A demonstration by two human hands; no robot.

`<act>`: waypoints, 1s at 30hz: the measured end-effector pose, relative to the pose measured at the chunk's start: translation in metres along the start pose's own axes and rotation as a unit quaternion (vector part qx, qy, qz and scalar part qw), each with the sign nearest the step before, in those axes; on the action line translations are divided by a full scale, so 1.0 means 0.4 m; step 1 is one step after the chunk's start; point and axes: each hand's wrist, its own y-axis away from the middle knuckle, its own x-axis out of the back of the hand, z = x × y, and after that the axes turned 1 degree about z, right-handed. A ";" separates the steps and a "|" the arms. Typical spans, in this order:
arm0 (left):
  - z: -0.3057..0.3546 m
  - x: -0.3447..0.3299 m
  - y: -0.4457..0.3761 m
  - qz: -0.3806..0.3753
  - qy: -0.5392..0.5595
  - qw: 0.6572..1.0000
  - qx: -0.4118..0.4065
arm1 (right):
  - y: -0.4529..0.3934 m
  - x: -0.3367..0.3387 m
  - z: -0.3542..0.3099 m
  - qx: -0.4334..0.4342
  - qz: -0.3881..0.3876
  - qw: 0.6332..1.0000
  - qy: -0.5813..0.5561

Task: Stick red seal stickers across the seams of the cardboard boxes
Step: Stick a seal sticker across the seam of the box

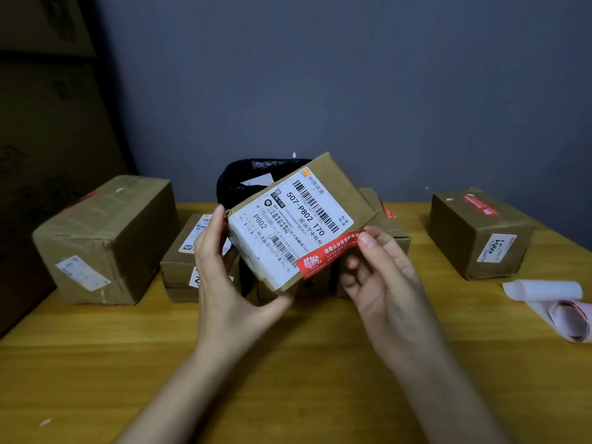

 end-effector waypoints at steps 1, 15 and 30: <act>-0.003 -0.002 0.000 -0.001 0.002 1.000 0.004 | -0.001 0.002 -0.001 0.002 0.007 1.000 0.012; 0.008 -0.005 0.006 -0.002 0.017 1.000 -0.002 | -0.003 0.012 -0.002 0.004 0.002 0.998 0.060; -0.001 0.004 -0.001 0.003 -0.007 0.999 -0.031 | 0.029 -0.005 -0.008 0.239 0.058 0.953 0.179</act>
